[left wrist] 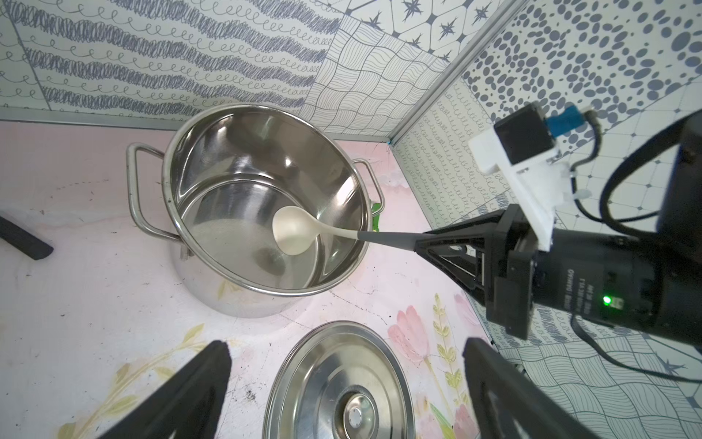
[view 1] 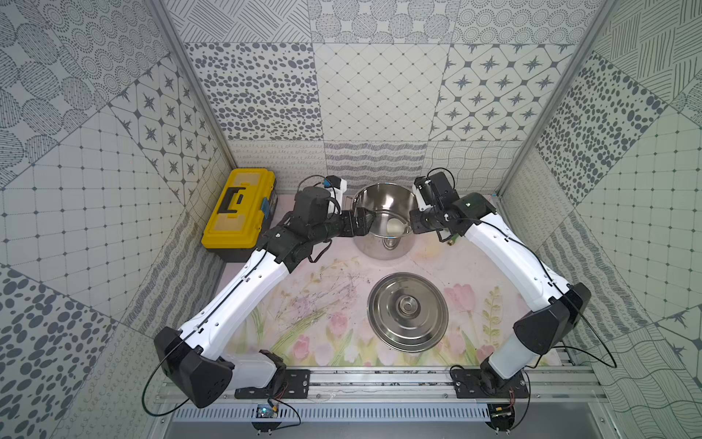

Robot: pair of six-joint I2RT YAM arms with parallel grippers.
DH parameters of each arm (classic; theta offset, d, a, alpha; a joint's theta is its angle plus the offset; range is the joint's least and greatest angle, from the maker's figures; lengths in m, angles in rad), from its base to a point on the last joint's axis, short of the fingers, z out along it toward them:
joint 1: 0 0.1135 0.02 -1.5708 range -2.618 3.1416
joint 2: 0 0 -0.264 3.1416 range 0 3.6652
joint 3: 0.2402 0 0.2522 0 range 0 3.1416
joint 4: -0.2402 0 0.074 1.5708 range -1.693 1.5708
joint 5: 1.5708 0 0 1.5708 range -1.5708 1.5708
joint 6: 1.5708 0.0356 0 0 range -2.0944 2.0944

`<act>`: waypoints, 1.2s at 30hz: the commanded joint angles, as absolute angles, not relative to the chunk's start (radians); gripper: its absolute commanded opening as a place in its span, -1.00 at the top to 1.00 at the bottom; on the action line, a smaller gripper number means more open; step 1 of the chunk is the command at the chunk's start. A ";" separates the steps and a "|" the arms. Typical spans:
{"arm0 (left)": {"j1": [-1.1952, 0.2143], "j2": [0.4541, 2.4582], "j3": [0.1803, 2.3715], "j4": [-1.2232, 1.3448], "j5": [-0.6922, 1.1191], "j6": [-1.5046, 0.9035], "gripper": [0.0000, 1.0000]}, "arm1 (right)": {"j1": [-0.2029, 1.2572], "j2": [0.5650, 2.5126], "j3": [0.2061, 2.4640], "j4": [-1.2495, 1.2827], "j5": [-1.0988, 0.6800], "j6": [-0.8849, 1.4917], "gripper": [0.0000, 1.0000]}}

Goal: Stir the soup with a spoon
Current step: Stir the soup in the pan with a stick.

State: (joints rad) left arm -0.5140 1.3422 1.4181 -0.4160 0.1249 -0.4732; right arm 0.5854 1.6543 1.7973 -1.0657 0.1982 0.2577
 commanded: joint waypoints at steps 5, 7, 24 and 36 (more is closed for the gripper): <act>-0.515 1.333 1.335 -0.440 0.040 -0.534 -0.99 | 0.628 1.744 1.892 -0.973 0.171 0.313 1.00; -0.514 1.316 1.306 -0.440 0.036 -0.552 -0.99 | 0.632 1.779 1.934 -0.973 0.177 0.311 1.00; -0.515 1.206 1.157 -0.398 -0.023 -0.520 -0.99 | 0.570 1.935 2.153 -1.028 0.301 0.150 1.00; -0.515 1.215 1.172 -0.360 -0.021 -0.510 -0.99 | 0.528 1.742 1.909 -1.027 0.280 0.085 1.00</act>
State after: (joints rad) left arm -0.5140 1.2121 1.1606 -0.4126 -0.0101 -0.5449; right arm 0.5201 1.8267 1.9430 -1.0584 0.2874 0.1112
